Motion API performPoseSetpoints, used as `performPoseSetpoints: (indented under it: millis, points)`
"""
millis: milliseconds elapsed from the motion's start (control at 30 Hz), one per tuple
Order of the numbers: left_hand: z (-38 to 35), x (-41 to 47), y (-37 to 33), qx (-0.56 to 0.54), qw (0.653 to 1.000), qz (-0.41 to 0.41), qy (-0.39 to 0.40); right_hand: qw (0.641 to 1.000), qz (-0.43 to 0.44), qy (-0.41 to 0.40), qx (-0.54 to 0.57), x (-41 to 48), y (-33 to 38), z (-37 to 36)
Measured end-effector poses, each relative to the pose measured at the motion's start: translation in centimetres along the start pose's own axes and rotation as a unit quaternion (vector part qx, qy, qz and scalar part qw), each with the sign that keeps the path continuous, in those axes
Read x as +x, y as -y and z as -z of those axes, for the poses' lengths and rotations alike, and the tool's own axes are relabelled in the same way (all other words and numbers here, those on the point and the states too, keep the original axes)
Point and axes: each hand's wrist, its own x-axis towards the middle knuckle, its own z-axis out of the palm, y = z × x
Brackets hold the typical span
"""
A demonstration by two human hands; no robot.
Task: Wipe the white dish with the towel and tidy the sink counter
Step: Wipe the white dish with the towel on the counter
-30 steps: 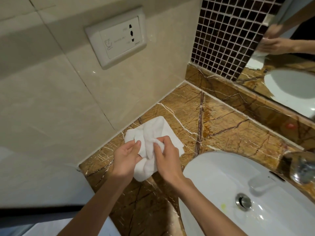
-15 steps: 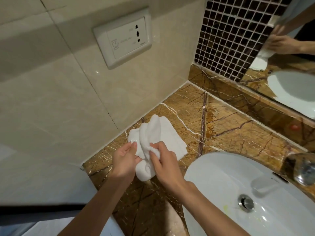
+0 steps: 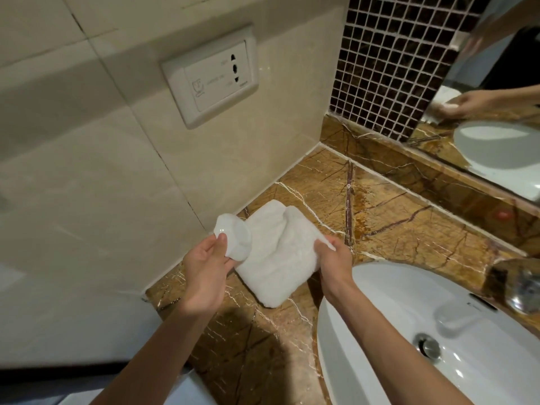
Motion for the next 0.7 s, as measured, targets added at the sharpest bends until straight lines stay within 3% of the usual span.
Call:
performPoseSetpoints:
  millis: [100, 367, 433, 533, 600, 700]
  points:
    - [-0.1, -0.2, 0.4, 0.019, 1.000, 0.003, 0.010, 0.994, -0.064, 0.059, 0.066, 0.0, 0.3, 0.6]
    - [-0.5, -0.4, 0.6, 0.044, 0.999, -0.006, 0.014, 0.957, -0.064, 0.266, 0.094, 0.7, 3.7, -2.5]
    - [-0.5, -0.2, 0.8, 0.067, 0.997, -0.016, 0.015, 0.965, -0.072, 0.239, 0.078, 1.1, 3.5, -3.0]
    - [-0.7, 0.1, 1.2, 0.089, 0.996, -0.017, 0.016, 0.994, -0.066, 0.081, -0.032, 1.7, 2.5, -2.4]
    - [-0.9, 0.2, 1.5, 0.126, 0.992, -0.020, 0.025, 0.993, -0.039, 0.001, -0.107, 2.0, 1.8, -1.6]
    - [-1.9, 0.1, 1.8, 0.210, 0.976, -0.039, 0.048, 0.976, 0.049, -0.011, -0.211, 1.3, 1.4, -0.6]
